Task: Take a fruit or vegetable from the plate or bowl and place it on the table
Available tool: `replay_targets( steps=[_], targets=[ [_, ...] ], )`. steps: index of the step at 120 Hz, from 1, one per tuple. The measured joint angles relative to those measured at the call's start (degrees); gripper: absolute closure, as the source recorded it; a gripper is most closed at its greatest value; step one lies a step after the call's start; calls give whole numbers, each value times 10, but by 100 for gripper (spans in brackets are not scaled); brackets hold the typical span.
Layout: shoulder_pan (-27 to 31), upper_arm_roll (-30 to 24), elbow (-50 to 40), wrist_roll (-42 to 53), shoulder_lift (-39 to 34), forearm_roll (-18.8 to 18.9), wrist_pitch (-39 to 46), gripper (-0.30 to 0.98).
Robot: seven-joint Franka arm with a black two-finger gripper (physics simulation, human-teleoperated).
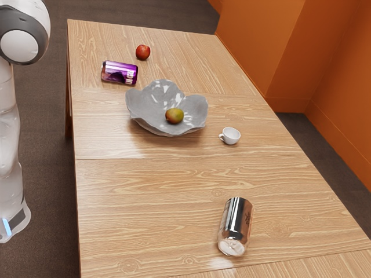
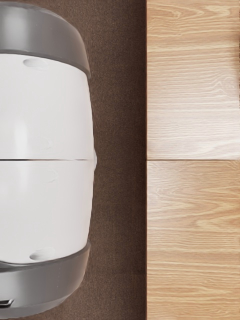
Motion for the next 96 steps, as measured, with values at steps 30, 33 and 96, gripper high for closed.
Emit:
replay_targets(
  steps=[30,33,96],
  targets=[
    [0,0,-46,0,0,0,37,0],
    [0,0,-52,0,0,0,42,0],
    [0,0,-217,0,0,0,185,0]
  ],
)
